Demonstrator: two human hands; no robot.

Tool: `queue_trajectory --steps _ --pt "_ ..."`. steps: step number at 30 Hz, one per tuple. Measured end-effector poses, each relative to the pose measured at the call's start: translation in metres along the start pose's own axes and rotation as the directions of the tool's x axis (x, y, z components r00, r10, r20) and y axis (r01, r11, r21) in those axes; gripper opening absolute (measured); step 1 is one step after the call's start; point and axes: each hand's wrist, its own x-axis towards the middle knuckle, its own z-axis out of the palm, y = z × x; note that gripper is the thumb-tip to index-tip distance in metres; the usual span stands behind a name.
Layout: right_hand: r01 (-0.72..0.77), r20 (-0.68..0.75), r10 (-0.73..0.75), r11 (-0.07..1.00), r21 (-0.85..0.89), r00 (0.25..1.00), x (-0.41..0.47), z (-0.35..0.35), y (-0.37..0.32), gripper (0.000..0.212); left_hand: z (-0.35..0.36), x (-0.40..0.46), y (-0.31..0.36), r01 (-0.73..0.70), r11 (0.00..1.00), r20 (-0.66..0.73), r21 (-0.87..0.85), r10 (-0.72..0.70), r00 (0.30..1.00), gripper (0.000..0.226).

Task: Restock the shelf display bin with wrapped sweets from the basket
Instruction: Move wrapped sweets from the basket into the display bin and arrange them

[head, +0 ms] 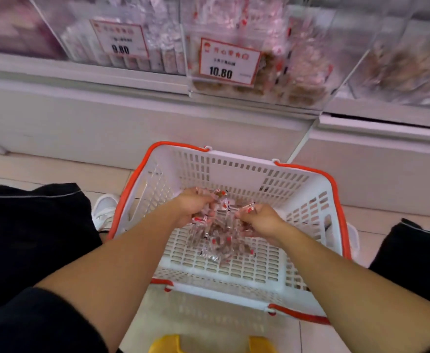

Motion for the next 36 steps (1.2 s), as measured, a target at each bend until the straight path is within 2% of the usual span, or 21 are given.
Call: queue_trajectory --steps 2,5,7,8,10,12,14,16,19,21,23,26,28,29,32,33,36 --pt "0.024 0.02 -0.023 0.998 -0.057 1.0 -0.006 -0.004 -0.014 0.017 -0.002 -0.008 0.015 0.001 1.0 0.098 -0.007 0.0 0.995 0.005" --pt "-0.006 0.1 0.033 0.966 -0.257 0.994 -0.012 -0.006 -0.016 0.019 -0.008 -0.02 0.022 0.11 0.993 0.272 0.033 -0.115 0.955 0.009" --pt "-0.021 0.114 0.088 0.872 -0.49 0.99 -0.01 0.001 -0.003 0.033 -0.006 -0.028 0.014 0.155 0.985 0.278 0.078 -0.171 0.945 0.017" --pt "-0.008 0.108 0.092 0.794 -0.608 0.99 -0.008 0.005 0.007 0.032 -0.002 -0.031 0.006 0.185 0.978 0.263 0.095 -0.204 0.943 0.023" --pt "0.039 0.085 0.036 0.67 -0.741 0.996 -0.001 0.008 0.034 0.012 0.004 -0.033 -0.014 0.26 0.96 0.239 0.101 -0.278 0.931 0.038" --pt "0.018 0.039 0.017 0.658 -0.753 0.999 0.008 0.003 0.061 0.007 0.007 -0.029 -0.032 0.309 0.948 0.234 0.072 -0.317 0.919 0.05" --pt "-0.043 -0.022 0.04 0.706 -0.706 0.999 0.017 -0.005 0.081 0.018 0.006 -0.022 -0.041 0.326 0.945 0.233 0.034 -0.325 0.917 0.055" --pt "-0.101 -0.118 0.035 0.781 -0.617 0.992 0.026 -0.01 0.092 0.014 0.003 -0.017 -0.043 0.335 0.942 0.243 -0.01 -0.322 0.915 0.056" --pt "-0.17 -0.22 0.083 0.894 -0.416 0.972 0.035 -0.001 0.094 0.02 -0.003 -0.012 -0.041 0.372 0.921 0.303 -0.115 -0.324 0.896 0.056" --pt "-0.177 -0.281 0.075 0.917 -0.357 0.957 0.039 0.006 0.096 0.018 -0.006 -0.009 -0.039 0.41 0.892 0.358 -0.189 -0.326 0.875 0.054" --pt "-0.152 -0.299 0.003 0.865 -0.479 0.954 0.049 0.008 0.103 0.017 -0.008 -0.006 -0.036 0.435 0.869 0.414 -0.235 -0.316 0.854 0.052" --pt "-0.049 -0.152 -0.116 0.618 -0.785 0.981 0.056 0.008 0.114 0.013 -0.002 -0.003 -0.032 0.432 0.868 0.431 -0.244 -0.302 0.85 0.053" --pt "-0.055 -0.123 -0.11 0.485 -0.873 0.986 0.054 0.007 0.116 0.018 0.006 -0.003 -0.03 0.414 0.879 0.392 -0.236 -0.304 0.868 0.049" --pt "-0.092 -0.142 -0.071 0.473 -0.876 0.987 0.052 0.007 0.115 0.022 0.01 -0.002 -0.03 0.404 0.887 0.365 -0.226 -0.308 0.879 0.045" --pt "-0.099 -0.106 0.014 0.493 -0.864 0.994 0.04 0.002 0.094 0.023 0.017 -0.005 -0.025 0.365 0.916 0.295 -0.167 -0.307 0.905 0.025" --pt "-0.093 -0.078 0.05 0.535 -0.84 0.996 0.036 -0.002 0.084 0.022 0.019 -0.007 -0.022 0.347 0.926 0.277 -0.147 -0.298 0.913 0.019" --pt "-0.11 0.076 0.193 0.795 -0.597 0.978 0.014 -0.023 0.028 0.023 0.022 -0.011 -0.001 0.231 0.971 0.194 -0.066 -0.215 0.957 0.023"
